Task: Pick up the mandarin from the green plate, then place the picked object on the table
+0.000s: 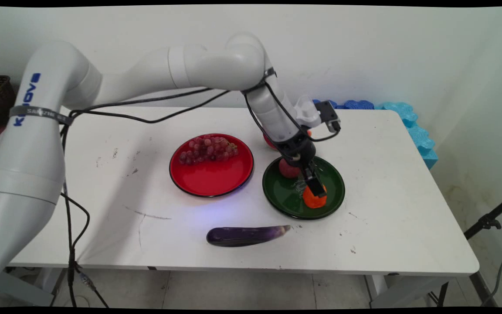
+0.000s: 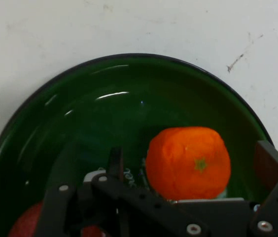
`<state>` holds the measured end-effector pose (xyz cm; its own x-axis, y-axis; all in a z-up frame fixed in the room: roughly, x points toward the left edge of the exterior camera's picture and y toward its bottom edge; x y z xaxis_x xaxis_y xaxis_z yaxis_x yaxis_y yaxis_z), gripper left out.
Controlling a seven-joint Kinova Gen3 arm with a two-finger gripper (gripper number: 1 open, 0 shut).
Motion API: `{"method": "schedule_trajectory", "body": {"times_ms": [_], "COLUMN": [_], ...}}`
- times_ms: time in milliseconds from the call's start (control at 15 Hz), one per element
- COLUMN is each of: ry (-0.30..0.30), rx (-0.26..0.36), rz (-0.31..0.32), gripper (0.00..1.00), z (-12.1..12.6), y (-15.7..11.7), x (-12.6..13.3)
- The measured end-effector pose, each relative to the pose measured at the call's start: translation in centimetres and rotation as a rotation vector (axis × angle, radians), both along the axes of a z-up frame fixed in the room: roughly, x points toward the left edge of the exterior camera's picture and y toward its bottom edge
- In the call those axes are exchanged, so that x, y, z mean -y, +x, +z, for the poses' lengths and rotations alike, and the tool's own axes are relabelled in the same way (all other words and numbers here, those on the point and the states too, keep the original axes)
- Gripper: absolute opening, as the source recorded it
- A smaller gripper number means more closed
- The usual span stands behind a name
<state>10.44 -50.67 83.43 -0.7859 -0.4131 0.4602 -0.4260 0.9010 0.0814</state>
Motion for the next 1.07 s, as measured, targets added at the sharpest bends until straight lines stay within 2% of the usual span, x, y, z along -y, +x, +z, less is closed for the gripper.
{"method": "schedule_trajectory", "body": {"times_ms": [467,533,867,1067], "ry": [0.044,0.041,0.008,-0.014], "rx": [0.021,0.026,0.054,0.055], "rz": [0.004,0.002,-0.027,-0.031], "gripper": [1.00,0.00,0.00,0.00], "z": [-2.1,-2.3,-3.0,-2.1], "y": [-0.8,-0.7,0.1,0.7], "x": [0.3,0.4,0.7,0.3]}}
